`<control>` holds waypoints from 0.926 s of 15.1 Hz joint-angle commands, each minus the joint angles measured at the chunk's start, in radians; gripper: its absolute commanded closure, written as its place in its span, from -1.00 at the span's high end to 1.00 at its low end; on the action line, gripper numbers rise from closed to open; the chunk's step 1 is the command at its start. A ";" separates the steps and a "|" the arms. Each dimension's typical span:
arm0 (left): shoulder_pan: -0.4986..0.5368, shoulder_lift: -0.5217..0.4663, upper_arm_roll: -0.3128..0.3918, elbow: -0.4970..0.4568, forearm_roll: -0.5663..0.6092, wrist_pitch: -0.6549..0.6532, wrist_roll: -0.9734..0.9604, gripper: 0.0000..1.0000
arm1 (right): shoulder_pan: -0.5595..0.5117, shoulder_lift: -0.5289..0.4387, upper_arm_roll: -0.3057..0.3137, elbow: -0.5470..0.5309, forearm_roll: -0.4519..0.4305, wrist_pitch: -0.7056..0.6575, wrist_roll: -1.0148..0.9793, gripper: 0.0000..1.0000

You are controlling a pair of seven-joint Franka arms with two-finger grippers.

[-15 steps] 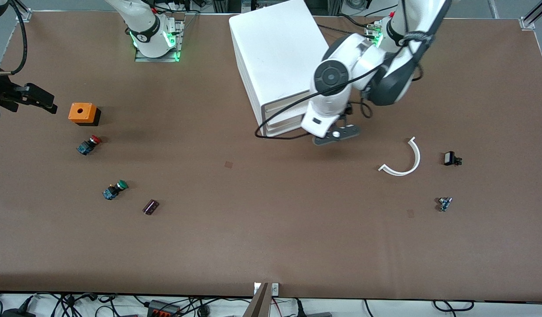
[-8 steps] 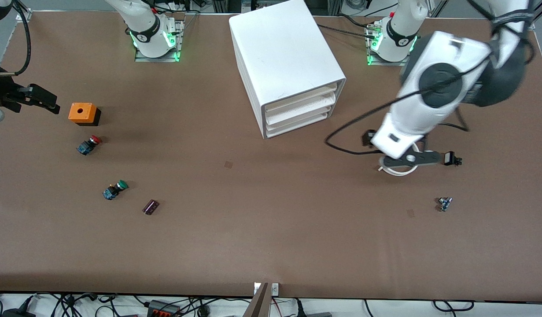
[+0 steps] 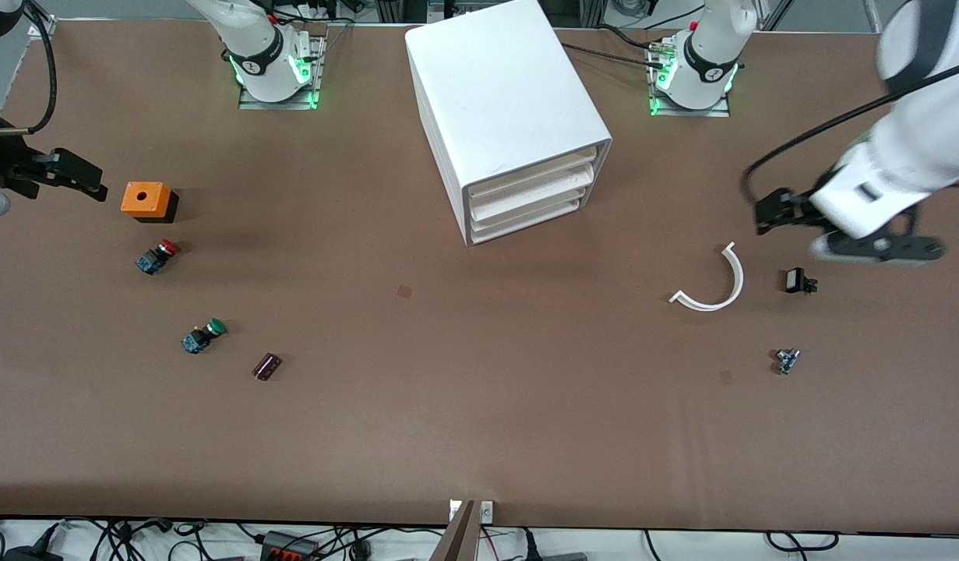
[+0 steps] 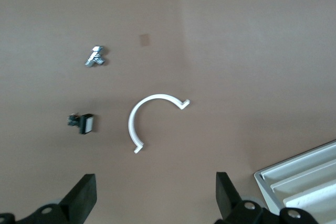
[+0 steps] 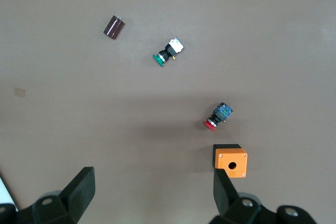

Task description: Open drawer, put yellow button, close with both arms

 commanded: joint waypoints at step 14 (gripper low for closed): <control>-0.034 -0.097 0.056 -0.062 -0.019 0.016 0.115 1.00 | 0.000 -0.031 0.002 -0.030 -0.004 0.002 -0.017 1.00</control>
